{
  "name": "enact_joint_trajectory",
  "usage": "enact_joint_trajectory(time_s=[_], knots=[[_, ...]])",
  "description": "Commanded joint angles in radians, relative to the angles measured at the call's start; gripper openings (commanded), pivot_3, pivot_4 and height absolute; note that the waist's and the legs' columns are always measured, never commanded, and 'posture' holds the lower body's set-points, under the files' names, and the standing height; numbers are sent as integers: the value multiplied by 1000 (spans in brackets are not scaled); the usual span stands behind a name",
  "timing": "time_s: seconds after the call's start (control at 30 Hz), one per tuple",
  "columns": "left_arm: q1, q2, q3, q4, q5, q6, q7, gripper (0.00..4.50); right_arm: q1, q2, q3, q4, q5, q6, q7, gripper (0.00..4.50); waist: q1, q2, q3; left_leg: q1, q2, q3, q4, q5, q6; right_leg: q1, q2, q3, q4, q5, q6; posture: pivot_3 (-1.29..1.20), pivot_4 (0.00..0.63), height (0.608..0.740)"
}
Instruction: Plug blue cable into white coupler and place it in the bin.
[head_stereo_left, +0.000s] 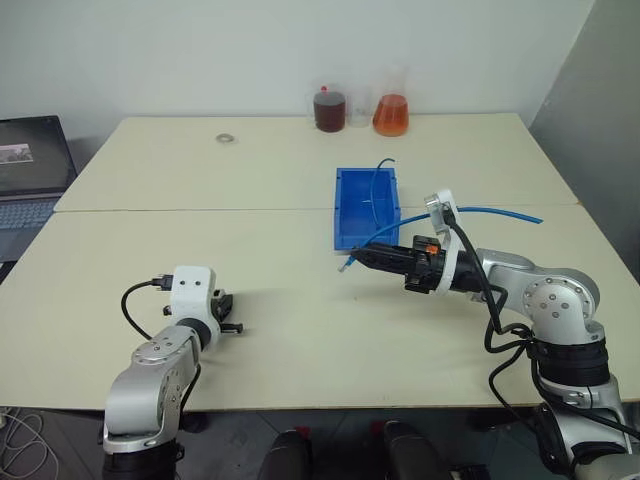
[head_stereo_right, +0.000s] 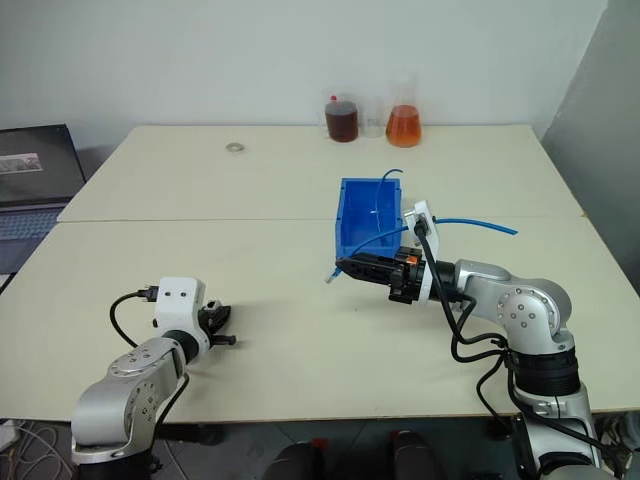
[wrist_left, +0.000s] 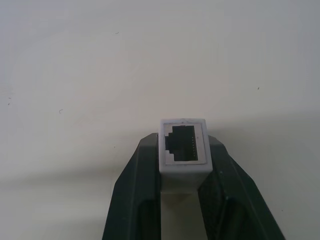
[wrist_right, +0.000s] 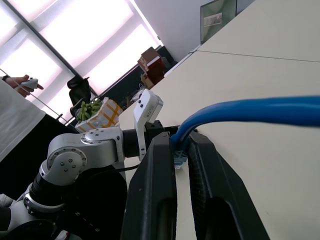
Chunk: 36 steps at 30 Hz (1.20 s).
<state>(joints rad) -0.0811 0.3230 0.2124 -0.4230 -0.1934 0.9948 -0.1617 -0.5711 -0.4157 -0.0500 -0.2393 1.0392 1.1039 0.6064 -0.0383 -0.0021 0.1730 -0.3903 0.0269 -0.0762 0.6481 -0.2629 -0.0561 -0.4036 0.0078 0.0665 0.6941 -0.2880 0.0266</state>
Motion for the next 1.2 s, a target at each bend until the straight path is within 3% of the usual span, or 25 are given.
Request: enact_joint_trajectory(time_s=[0.03, 0.5, 0.6, 0.73, 0.87, 1.03, 1.2], knots=[[26, -18, -46, 32, 3, 32, 4, 1734, -7, -1, -12, -26, -1, -16, -1, 92, 3, 0, 0, 0, 0, 0, 0, 0, 0, 0, 0, 0, 0, 0, 0, 0, 150, 740], [27, -14, -13, -3, -6, 71, 10, 4458, -3, 6, -8, -24, -5, -25, -1, 92, 8, 0, 0, 0, 0, 0, -1, 0, 0, 1, 0, 0, -3, 0, 0, 0, 150, 740], [39, -11, 6, -20, -14, 96, 6, 4458, 0, 5, -8, -27, -5, -27, -3, 92, 8, 0, 0, 0, 0, 0, -1, 0, 0, 1, 0, 0, -3, 0, 1, 0, 150, 740], [86, 65, 36, -75, -69, 167, -77, 4458, 8, 7, -8, -33, -5, -29, -6, 92, 5, 0, 0, 0, 1, 0, -2, 0, 0, 1, 0, 0, -5, 0, 1, 0, 150, 740], [137, 260, 89, -85, -155, 215, -247, 4458, 12, 9, -5, -32, -8, -34, -4, 92, -6, 0, 0, -1, 1, 1, -3, 0, 0, 0, 1, 1, -6, 0, 0, 0, 150, 740], [189, 522, 126, 92, -167, 127, -427, 4458, 14, 14, 0, -27, -19, -48, 3, 92, -27, 0, 0, 0, 3, 1, -5, 0, 0, -1, 2, 1, -7, 0, 0, 0, 150, 740], [154, 665, 70, 242, -194, -12, -628, 4458, 14, 22, 1, -26, -29, -52, 5, 92, -38, 0, 1, 0, 4, 1, -6, 0, 0, -2, 3, 1, -7, -3, 3, 0, 150, 740]])
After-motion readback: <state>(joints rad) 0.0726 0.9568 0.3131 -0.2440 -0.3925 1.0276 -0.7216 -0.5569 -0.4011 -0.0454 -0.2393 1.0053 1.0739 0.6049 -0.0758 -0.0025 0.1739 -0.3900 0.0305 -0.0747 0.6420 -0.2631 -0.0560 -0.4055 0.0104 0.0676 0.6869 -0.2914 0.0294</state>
